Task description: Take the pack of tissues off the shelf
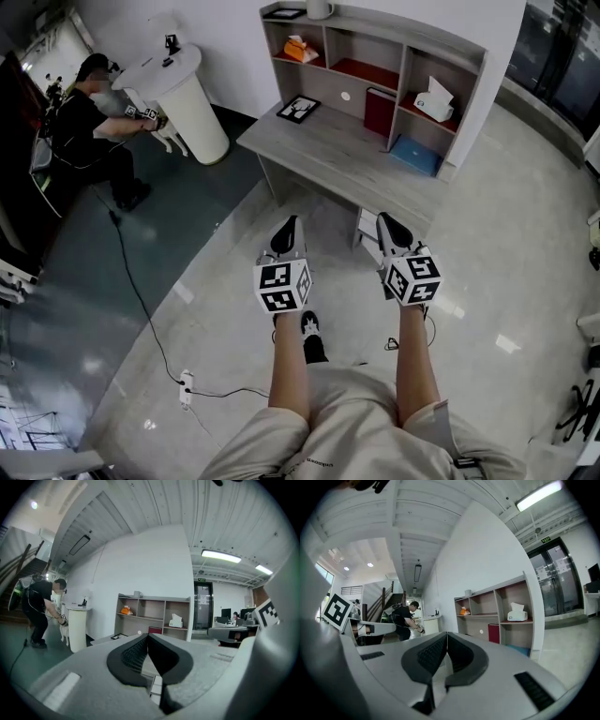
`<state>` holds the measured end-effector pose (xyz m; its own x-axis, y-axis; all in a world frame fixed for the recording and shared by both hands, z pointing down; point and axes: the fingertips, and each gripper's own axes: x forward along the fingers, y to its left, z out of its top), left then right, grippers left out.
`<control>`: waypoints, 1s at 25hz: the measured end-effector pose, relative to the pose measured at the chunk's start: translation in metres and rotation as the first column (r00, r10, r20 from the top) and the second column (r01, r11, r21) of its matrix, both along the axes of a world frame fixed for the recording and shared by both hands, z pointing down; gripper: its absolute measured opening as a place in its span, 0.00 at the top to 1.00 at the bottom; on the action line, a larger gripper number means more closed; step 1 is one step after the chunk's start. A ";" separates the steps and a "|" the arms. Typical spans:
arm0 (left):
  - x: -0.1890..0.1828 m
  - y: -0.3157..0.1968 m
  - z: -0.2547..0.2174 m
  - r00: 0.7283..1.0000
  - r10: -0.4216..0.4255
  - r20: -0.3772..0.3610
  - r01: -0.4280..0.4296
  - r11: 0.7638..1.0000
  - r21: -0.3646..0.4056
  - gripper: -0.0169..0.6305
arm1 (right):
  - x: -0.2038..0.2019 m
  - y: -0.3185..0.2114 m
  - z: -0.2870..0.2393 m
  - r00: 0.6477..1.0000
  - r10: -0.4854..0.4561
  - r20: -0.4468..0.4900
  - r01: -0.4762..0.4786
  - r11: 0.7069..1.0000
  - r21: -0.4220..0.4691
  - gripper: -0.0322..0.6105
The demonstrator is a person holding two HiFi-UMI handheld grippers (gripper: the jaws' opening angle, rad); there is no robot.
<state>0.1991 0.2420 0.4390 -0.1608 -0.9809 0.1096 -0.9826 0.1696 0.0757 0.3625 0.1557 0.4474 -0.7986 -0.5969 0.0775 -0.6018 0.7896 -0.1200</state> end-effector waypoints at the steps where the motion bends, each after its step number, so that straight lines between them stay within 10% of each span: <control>1: -0.005 -0.012 -0.001 1.000 0.011 -0.012 -0.010 1.000 0.006 0.96 | -0.004 -0.012 -0.003 1.000 0.013 -0.002 -0.013 1.000 0.001 0.93; 25: -0.226 -0.116 0.000 0.997 0.064 -0.038 -0.063 0.998 0.013 0.96 | -0.201 -0.115 0.004 0.997 0.063 -0.036 -0.064 0.997 -0.035 0.93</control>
<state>-0.0268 0.1261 0.4391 -0.0938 -0.9902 0.1031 -0.9877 0.1056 0.1154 0.1617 0.0408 0.4518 -0.7556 -0.6427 0.1266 -0.6549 0.7451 -0.1260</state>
